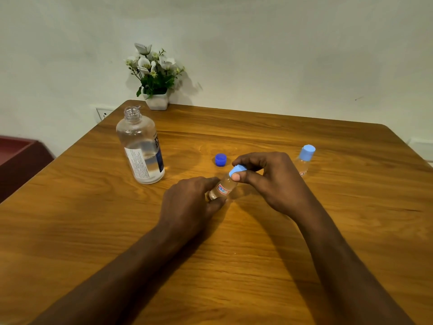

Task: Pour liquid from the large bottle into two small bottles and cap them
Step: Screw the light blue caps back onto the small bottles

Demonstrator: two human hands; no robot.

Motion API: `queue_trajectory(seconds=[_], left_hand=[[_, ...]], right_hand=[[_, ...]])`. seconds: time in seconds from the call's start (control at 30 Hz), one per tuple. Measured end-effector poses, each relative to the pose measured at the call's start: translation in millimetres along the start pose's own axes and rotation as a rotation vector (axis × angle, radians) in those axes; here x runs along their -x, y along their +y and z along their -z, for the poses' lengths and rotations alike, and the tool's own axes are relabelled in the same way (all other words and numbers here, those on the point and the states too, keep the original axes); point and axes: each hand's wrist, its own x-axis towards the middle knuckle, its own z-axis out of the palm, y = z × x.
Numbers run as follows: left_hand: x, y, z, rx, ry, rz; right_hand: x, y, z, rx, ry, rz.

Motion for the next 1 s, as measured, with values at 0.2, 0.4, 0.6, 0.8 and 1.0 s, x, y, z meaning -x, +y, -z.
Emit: queue_trajectory(seconds=[0.2, 0.4, 0.6, 0.8, 1.0], left_hand=[[1, 4, 0, 0.095, 0.026, 0.084], [-2, 4, -4, 0.071, 0.021, 0.153], [-3, 4, -6, 0.021, -0.102, 0.126], [-1, 5, -2, 0.061, -0.131, 0.129], [0, 8, -1, 0.032, -0.148, 0.109]], right_hand=[[4, -9, -17, -0.078, 0.117, -0.102], [11, -8, -47, 0.006, 0.011, -0.313], [13, -3, -44, 0.055, 0.16, -0.36], [6, 24, -21, 0.143, 0.48, -0.452], [-4, 39, -24, 0.218, 0.506, -0.492]])
